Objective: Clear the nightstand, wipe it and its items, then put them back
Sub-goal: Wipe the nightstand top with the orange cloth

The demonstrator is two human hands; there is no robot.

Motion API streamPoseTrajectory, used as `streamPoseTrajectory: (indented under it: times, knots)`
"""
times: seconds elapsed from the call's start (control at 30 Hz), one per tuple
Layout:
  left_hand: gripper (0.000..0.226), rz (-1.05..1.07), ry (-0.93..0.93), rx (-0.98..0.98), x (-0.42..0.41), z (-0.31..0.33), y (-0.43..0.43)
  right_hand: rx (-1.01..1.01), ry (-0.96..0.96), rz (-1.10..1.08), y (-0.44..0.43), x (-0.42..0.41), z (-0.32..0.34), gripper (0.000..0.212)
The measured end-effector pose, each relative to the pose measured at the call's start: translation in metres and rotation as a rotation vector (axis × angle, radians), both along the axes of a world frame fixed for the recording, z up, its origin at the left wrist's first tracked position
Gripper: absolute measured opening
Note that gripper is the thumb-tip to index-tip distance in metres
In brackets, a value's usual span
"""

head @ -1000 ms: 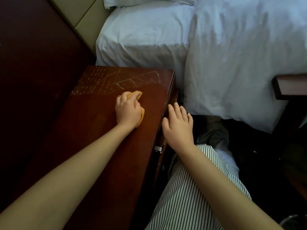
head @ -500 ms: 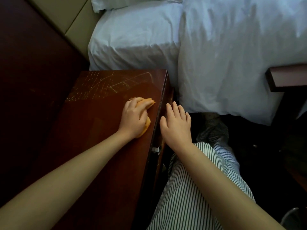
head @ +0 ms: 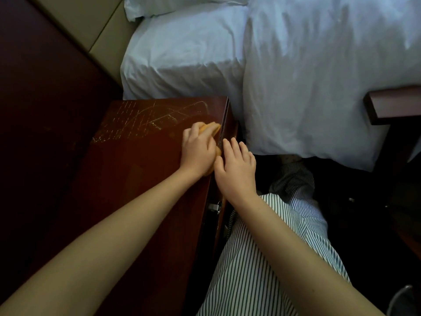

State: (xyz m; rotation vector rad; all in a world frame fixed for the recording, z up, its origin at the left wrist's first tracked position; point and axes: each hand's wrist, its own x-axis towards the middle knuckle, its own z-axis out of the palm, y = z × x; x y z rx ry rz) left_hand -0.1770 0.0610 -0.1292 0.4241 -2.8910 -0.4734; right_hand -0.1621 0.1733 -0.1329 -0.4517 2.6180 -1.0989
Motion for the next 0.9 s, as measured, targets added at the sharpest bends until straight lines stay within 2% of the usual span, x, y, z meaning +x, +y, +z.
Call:
streamPoseTrajectory:
  times: [0.07,0.13,0.43,0.5,0.63,0.7,0.9]
  knots:
    - [0.04,-0.094,-0.002,-0.007,0.023,0.001,-0.011,0.009,-0.006,-0.001,0.0,0.001,0.0,0.052]
    - [0.04,-0.082,-0.023,-0.006,0.036,0.001,-0.024,0.017,-0.017,0.001,0.0,0.0,-0.001,0.053]
    - [0.04,0.235,0.007,-0.005,-0.03,-0.003,-0.01,0.07,-0.029,-0.022,-0.01,-0.004,0.001,0.053]
    - [0.039,0.169,0.011,-0.008,-0.034,-0.002,-0.003,0.125,-0.008,-0.045,-0.011,-0.005,0.001,0.053]
    - [0.04,-0.122,0.021,-0.017,-0.002,-0.003,-0.01,0.16,-0.014,-0.083,-0.01,-0.009,-0.001,0.053]
    - [0.04,-0.144,0.015,-0.015,0.013,-0.004,-0.02,0.147,-0.019,-0.086,-0.009,-0.011,-0.002,0.053]
    - [0.038,0.147,0.049,-0.005,-0.016,-0.007,-0.019,0.114,-0.04,-0.093,-0.009,-0.011,-0.001,0.053]
